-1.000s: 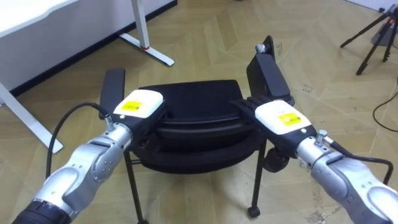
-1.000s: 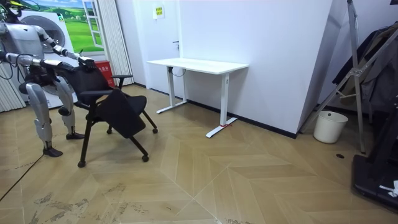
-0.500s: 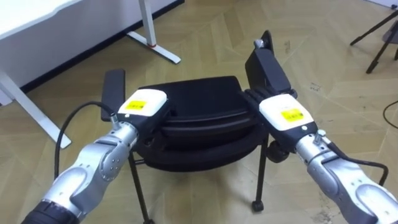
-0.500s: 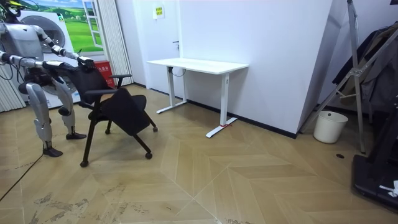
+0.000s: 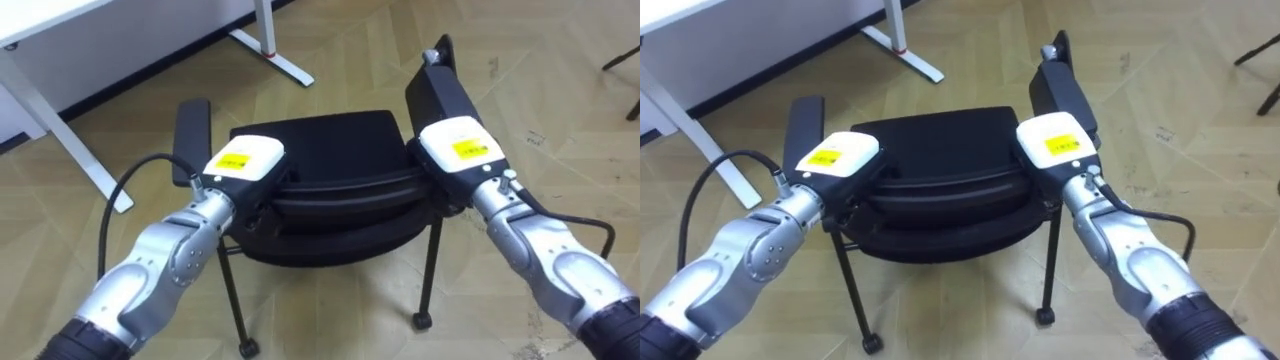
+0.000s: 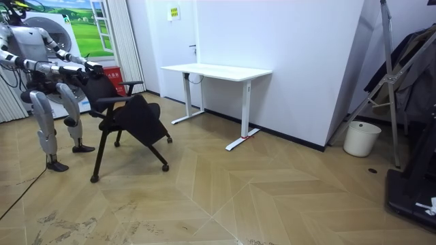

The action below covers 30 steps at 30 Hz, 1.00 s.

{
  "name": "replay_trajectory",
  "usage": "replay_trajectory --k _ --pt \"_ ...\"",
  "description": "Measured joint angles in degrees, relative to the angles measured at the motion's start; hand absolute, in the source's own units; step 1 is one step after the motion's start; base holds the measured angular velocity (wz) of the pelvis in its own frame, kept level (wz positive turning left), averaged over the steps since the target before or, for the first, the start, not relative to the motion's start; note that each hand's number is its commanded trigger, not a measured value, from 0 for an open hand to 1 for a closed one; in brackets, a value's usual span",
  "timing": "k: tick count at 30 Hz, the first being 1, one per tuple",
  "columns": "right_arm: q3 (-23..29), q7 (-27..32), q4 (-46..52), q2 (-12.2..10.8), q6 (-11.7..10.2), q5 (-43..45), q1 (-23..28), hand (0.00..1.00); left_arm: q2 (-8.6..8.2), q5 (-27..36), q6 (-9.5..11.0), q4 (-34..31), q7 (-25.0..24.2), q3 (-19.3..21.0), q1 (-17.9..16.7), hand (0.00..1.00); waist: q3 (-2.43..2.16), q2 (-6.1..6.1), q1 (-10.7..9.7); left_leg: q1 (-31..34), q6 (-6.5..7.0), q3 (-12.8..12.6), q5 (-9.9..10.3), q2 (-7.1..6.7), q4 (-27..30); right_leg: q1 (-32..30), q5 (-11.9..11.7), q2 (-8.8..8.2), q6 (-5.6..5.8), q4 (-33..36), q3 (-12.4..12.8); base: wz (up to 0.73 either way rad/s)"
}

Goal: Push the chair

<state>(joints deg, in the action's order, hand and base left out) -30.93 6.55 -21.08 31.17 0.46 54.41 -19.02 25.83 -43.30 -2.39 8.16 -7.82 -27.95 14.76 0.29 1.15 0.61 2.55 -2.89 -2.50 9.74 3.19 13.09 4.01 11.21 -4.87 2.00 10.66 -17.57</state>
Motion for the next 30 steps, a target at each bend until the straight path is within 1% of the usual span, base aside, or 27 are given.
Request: replay_trajectory --k 4,6,7,15,20,26,28,30 --pt "0.04 0.95 -0.13 0.0 0.03 0.17 0.55 1.0 0.02 -0.01 0.31 -0.04 -0.18 0.03 0.0 1.0 0.06 0.27 0.04 -0.4 0.0 0.05 0.0 -0.08 -0.44 0.2 0.0 -0.03 0.0 -0.01 0.02 0.0" --pt "0.0 1.03 -0.22 0.0 0.03 0.14 0.95 1.0 0.04 -0.12 0.35 -0.03 -0.42 -0.05 0.02 1.0 0.35 0.64 0.16 -1.04 0.0 0.09 0.0 -0.07 -0.52 0.91 0.0 -0.01 0.0 -0.18 -0.01 0.0" --pt "-0.03 1.03 -0.34 0.0 0.04 0.07 1.07 1.0 0.07 -0.12 0.34 -0.02 -0.46 -0.12 0.02 1.0 0.36 0.67 0.15 -1.11 0.0 0.09 0.0 -0.07 -0.5 0.98 0.0 -0.01 0.0 -0.18 -0.05 0.0" --pt "-0.2 1.12 -0.56 -0.05 0.14 0.06 1.16 1.0 0.06 -0.16 0.45 0.35 -0.27 -0.24 0.06 1.0 0.35 0.73 0.18 -1.23 0.0 0.08 0.0 -0.08 -0.52 1.11 0.0 -0.03 0.0 -0.18 -0.06 0.0" --pt "-0.43 1.12 -0.66 -0.27 0.19 0.12 1.27 1.0 -0.19 -0.16 1.11 1.3 -0.17 -0.24 0.09 1.0 0.35 0.73 0.26 -2.11 0.0 0.09 0.0 -0.08 -0.88 1.82 0.01 -0.01 0.01 -0.28 -0.08 0.0" --pt "-0.45 1.12 -0.75 -0.3 0.08 0.12 1.33 1.0 -0.18 -0.15 1.27 1.45 -0.18 -0.24 0.1 1.0 0.3 0.84 0.22 -2.27 0.0 0.2 0.0 -0.08 -0.89 2.03 0.0 0.0 0.01 -0.3 -0.26 0.0" --pt "-0.46 1.12 -0.8 -0.28 0.06 0.19 1.34 1.0 -0.18 -0.15 1.52 1.68 -0.18 -0.24 0.23 1.0 0.32 0.92 0.36 -2.31 0.0 0.22 0.0 -0.07 -0.89 2.1 0.0 0.02 0.01 -0.31 -0.32 0.0" --pt "-0.46 1.12 -0.82 -0.23 0.06 0.14 1.49 1.0 -0.17 -0.15 1.75 1.83 -0.26 -0.27 0.48 1.0 0.31 1.3 0.59 -2.27 -0.01 0.21 0.0 -0.03 -0.88 2.09 0.0 0.07 0.01 -0.43 -0.31 0.0"
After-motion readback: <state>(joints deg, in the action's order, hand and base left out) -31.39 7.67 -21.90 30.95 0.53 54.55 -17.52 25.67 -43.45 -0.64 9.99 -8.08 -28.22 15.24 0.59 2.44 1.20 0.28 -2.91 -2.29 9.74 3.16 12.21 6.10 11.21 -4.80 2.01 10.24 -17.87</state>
